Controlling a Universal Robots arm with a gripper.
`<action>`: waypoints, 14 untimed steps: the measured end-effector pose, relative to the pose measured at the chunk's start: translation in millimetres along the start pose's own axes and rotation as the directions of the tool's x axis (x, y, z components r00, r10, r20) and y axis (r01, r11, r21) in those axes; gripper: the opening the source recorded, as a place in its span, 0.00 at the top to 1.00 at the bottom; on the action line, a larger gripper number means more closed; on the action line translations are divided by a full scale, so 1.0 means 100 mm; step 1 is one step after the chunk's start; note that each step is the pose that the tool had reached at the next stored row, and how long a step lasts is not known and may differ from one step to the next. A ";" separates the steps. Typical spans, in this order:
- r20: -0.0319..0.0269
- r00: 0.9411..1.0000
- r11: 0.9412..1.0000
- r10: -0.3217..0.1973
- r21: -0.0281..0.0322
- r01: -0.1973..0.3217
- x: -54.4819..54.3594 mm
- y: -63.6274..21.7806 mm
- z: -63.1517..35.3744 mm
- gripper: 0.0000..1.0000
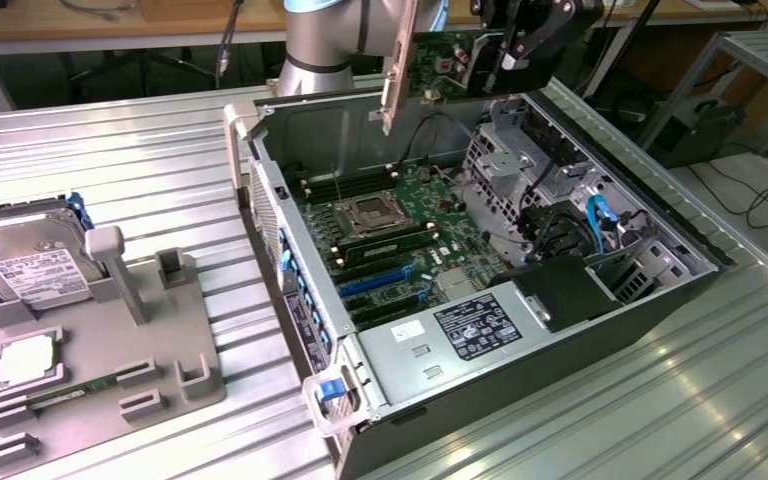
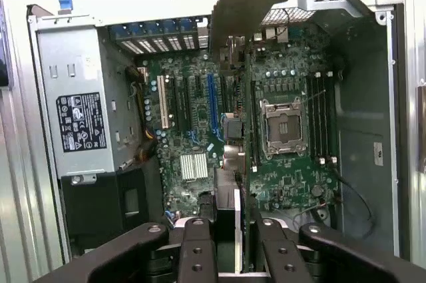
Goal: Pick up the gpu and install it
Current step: 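Insert the gpu into the slot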
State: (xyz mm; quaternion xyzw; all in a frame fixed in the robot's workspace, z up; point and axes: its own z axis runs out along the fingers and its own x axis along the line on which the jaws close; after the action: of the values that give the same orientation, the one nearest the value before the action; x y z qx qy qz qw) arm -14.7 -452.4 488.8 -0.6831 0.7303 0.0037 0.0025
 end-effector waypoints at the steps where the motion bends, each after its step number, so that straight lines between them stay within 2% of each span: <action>1: 0.003 0.999 0.999 -0.037 0.000 0.037 0.00 0.000 0.065 0.72; 5: 0.003 0.999 0.999 -0.037 0.000 0.037 0.00 0.000 0.093 0.72; 8: 0.003 0.999 0.999 -0.037 0.000 0.037 0.00 0.000 0.179 0.72; 14: 0.009 0.999 0.999 -0.037 -0.001 0.037 0.00 0.001 0.251 0.72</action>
State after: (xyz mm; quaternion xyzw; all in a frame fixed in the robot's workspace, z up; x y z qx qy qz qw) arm -14.8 -452.0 463.7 -0.6965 0.7175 0.0071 0.0057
